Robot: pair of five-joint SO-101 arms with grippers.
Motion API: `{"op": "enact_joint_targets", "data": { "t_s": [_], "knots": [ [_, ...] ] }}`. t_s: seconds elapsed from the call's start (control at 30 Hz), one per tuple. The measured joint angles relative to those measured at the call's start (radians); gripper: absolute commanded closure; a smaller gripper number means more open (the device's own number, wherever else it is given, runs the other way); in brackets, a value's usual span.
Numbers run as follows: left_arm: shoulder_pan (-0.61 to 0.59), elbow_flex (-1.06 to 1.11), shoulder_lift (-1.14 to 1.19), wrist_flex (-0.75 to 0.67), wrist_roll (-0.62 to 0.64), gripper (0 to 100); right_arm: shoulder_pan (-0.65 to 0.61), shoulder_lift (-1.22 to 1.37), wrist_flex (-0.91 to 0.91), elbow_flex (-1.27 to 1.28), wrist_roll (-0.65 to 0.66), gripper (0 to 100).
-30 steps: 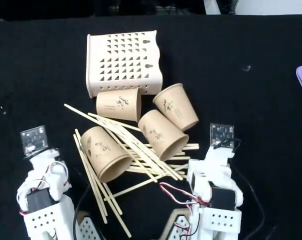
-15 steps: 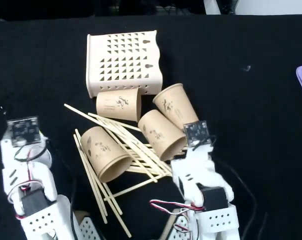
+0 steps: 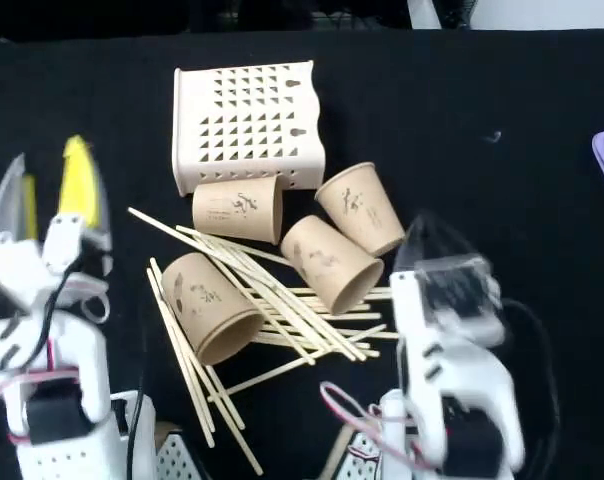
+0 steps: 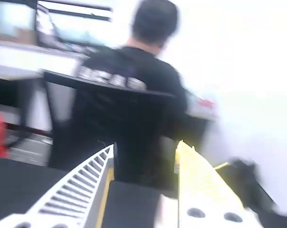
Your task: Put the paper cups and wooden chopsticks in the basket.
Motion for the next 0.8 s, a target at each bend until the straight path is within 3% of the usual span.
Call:
{"op": "enact_joint_targets", "data": {
  "t_s": [0.13, 0.27, 0.6, 0.8],
  "knots": [
    [0.068, -0.157, 0.419, 0.000, -0.063, 78, 0.000, 0.086, -0.003, -0.255, -0.097, 80.9],
    [0.069, -0.463, 0.941, 0.114, -0.077, 78, -0.002, 0.354, -0.006, -0.347, -0.186, 81.9],
    [0.123, -1.731, 2.090, 0.772, -0.078, 78, -0.048, 1.054, -0.318, -0.203, -0.348, 85.4],
    [0.121, -2.457, 2.550, 0.971, -0.115, 79, -0.048, 1.208, -0.497, -0.080, -0.359, 85.4]
  ]
}}
